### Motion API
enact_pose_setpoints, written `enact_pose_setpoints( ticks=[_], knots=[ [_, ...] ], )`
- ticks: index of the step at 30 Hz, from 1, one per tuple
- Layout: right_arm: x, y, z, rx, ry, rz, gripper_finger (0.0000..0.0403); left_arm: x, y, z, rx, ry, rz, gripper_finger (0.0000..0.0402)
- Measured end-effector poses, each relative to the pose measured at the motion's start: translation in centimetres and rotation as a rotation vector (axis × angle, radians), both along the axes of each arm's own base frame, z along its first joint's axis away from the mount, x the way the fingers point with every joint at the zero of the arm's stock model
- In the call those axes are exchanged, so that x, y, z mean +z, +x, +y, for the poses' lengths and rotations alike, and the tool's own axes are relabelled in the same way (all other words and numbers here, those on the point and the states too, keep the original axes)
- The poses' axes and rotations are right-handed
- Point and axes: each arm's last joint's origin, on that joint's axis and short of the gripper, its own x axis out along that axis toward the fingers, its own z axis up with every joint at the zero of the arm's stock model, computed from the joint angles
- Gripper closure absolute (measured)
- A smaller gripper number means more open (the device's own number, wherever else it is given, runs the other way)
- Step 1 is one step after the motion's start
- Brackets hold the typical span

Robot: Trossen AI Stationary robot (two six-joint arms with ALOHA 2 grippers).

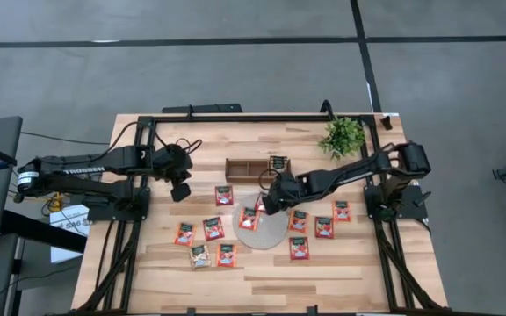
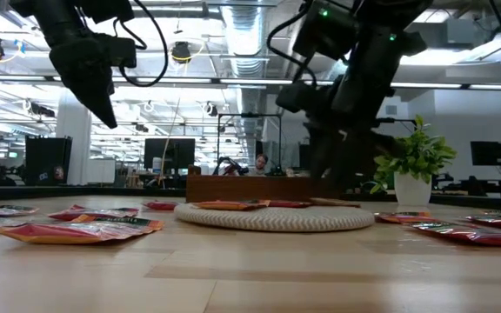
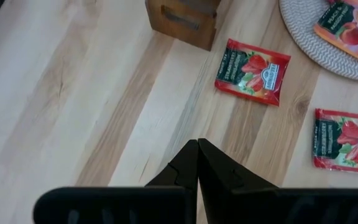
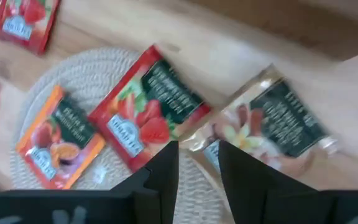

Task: Pick & Place Tea
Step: Put the brown tea bag into the right section of the wooden organizer

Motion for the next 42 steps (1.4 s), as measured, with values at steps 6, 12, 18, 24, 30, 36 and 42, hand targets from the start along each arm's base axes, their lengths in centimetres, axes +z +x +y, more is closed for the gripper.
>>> enact_pose_setpoints(
  ticks=[6,12,18,24,30,36,42],
  knots=[
    [0.4,-0.6,-0.2,-0.025,-0.048,0.036,0.0296,0.1,0.1,0.0,0.001,0.002,-0.011,0.0401],
    [0.0,-1.9,-0.3,-0.060,-0.048,0.173,0.0295,0.1,0.1,0.0,0.001,0.003,-0.013,0.0402],
    [0.0,-1.9,-0.3,-0.062,-0.046,0.166,0.0295,0.1,0.2,0.1,0.005,0.012,-0.023,0.0401],
    [-0.1,-2.2,-0.8,-0.075,-0.048,0.202,0.0295,0.2,0.2,0.1,0.005,0.013,-0.028,0.0401],
    [-0.5,-2.6,-1.2,-0.051,-0.063,0.232,0.0295,0.2,0.2,0.1,0.003,0.014,-0.028,0.0401],
    [-1.0,-2.8,-1.4,0.019,-0.090,0.265,0.0295,0.2,0.2,0.1,0.002,0.015,-0.028,0.0402],
    [-1.0,-2.6,-2.2,0.057,-0.108,0.260,0.0295,0.2,0.3,0.1,0.001,0.017,-0.036,0.0401]
  ],
)
